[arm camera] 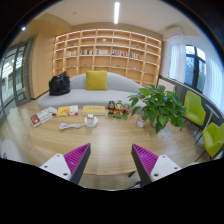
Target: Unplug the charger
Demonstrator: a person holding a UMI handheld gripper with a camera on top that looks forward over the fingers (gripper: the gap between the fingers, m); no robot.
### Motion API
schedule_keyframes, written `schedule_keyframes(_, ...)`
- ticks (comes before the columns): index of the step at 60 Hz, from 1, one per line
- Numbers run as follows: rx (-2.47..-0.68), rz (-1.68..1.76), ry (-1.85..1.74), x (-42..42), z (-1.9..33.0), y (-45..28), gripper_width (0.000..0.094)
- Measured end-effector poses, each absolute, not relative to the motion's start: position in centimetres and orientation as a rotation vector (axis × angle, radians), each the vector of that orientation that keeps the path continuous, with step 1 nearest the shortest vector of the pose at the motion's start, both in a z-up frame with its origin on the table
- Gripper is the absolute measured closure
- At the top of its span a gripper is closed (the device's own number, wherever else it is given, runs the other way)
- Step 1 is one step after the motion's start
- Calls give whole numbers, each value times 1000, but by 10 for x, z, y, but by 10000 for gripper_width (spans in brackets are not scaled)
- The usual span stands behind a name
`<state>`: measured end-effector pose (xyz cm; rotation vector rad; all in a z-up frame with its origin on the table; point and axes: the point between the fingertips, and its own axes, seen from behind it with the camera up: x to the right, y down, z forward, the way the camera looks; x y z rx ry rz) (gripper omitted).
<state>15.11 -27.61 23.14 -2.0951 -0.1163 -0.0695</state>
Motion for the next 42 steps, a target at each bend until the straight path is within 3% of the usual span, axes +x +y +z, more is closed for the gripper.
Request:
schedule_keyframes(9, -2138, -74, -124, 147, 208, -275, 80)
schedule_keyframes(24, -2189, -31, -196, 101, 139, -234, 86)
schedule_keyframes(42, -2087, 49, -161, 16, 93, -69, 80)
